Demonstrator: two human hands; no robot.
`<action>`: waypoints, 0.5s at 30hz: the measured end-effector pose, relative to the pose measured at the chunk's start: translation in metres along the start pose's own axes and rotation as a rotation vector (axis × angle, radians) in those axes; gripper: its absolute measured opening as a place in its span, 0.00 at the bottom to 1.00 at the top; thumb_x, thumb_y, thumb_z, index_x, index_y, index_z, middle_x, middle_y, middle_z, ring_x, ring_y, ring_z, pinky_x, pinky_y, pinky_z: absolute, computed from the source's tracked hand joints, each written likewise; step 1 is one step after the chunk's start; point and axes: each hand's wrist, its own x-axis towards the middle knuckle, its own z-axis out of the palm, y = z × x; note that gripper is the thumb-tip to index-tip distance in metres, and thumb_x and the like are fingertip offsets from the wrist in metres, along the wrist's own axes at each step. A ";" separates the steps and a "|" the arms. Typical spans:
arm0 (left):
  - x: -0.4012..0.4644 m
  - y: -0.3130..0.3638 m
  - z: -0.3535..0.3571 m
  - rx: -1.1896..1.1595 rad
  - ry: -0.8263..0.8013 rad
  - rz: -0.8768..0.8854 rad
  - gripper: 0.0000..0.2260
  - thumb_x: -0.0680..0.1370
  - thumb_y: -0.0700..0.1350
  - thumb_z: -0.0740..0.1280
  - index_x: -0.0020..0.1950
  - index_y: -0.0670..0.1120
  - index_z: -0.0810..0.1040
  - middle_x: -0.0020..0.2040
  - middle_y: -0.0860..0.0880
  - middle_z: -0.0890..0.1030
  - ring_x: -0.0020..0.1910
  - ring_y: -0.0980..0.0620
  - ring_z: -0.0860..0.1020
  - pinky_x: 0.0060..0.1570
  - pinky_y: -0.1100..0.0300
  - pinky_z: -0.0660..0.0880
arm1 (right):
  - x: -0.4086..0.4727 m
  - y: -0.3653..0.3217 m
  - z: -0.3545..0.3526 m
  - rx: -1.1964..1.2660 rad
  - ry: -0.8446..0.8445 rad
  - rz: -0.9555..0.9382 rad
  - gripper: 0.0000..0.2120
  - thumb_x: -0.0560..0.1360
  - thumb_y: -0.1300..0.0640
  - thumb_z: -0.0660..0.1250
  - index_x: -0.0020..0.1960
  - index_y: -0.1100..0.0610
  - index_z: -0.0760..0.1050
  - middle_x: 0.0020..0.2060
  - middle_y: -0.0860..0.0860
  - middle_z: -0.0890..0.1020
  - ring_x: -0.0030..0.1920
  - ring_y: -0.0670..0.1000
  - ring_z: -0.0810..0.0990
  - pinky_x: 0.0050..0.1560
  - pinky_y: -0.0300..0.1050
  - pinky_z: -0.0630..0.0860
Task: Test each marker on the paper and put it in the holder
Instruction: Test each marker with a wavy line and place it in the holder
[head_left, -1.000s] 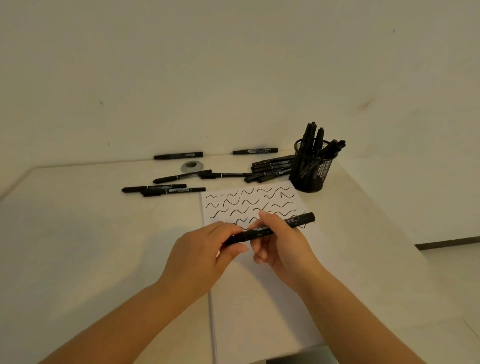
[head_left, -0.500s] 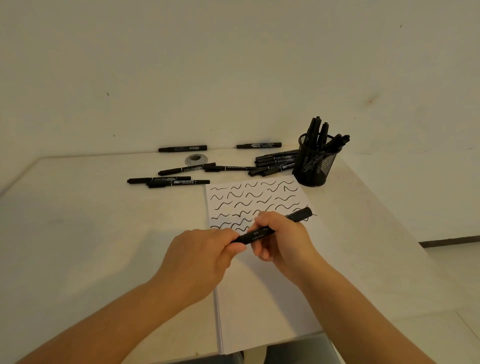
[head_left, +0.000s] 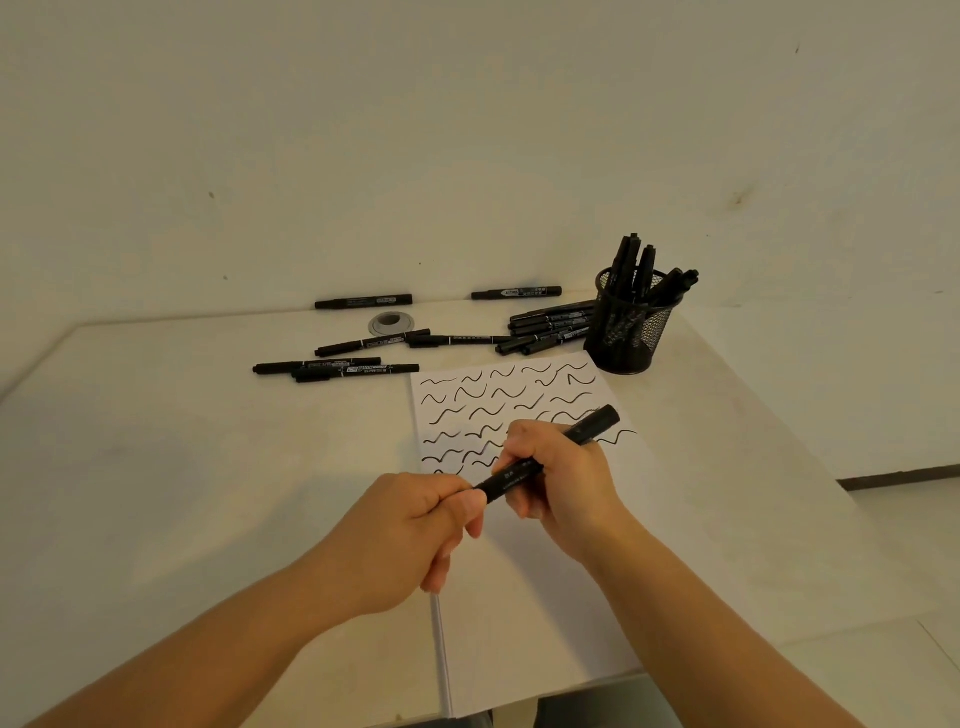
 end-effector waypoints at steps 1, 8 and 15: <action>0.001 0.001 -0.001 -0.046 -0.055 -0.022 0.16 0.80 0.47 0.58 0.32 0.48 0.73 0.21 0.53 0.67 0.18 0.56 0.68 0.25 0.67 0.66 | 0.000 -0.001 -0.001 0.003 -0.024 -0.015 0.12 0.62 0.58 0.61 0.20 0.56 0.72 0.17 0.53 0.70 0.18 0.50 0.63 0.21 0.36 0.60; -0.001 -0.014 -0.039 -0.494 0.006 -0.267 0.14 0.71 0.54 0.59 0.35 0.45 0.72 0.23 0.54 0.65 0.19 0.58 0.62 0.19 0.70 0.62 | 0.010 -0.022 -0.047 0.152 0.249 -0.130 0.15 0.66 0.64 0.62 0.21 0.56 0.70 0.17 0.50 0.69 0.18 0.47 0.63 0.20 0.33 0.58; 0.028 -0.039 -0.043 0.115 0.289 0.012 0.12 0.80 0.46 0.56 0.39 0.49 0.74 0.38 0.61 0.83 0.36 0.62 0.79 0.35 0.69 0.73 | 0.003 0.007 -0.011 -0.392 0.130 -0.036 0.04 0.70 0.59 0.70 0.41 0.50 0.78 0.34 0.46 0.82 0.33 0.43 0.78 0.32 0.36 0.74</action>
